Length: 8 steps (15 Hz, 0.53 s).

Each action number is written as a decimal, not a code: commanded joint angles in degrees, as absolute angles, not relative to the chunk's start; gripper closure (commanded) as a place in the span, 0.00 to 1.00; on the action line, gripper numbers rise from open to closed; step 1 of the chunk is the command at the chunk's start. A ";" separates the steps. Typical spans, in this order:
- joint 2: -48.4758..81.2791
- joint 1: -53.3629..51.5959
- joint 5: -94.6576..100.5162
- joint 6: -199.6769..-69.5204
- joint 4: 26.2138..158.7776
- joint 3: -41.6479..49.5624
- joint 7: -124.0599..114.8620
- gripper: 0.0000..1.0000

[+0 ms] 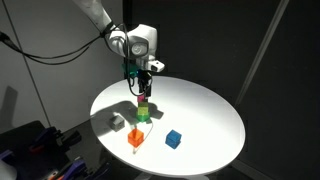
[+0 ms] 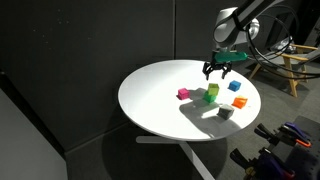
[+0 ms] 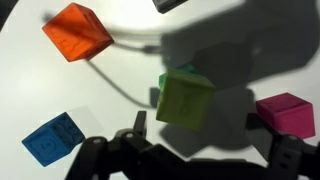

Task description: Remove the light green block from the green block top and place it on top of the gray block

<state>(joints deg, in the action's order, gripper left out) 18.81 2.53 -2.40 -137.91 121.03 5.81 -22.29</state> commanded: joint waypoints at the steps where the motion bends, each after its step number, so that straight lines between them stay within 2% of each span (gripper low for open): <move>1: 20.92 2.42 -3.86 -139.69 119.43 6.26 -22.64 0.00; 8: 23.13 2.51 -4.35 -142.92 119.43 6.76 -22.24 0.00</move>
<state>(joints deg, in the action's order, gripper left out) 21.89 2.55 -3.08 -142.08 120.66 6.38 -22.29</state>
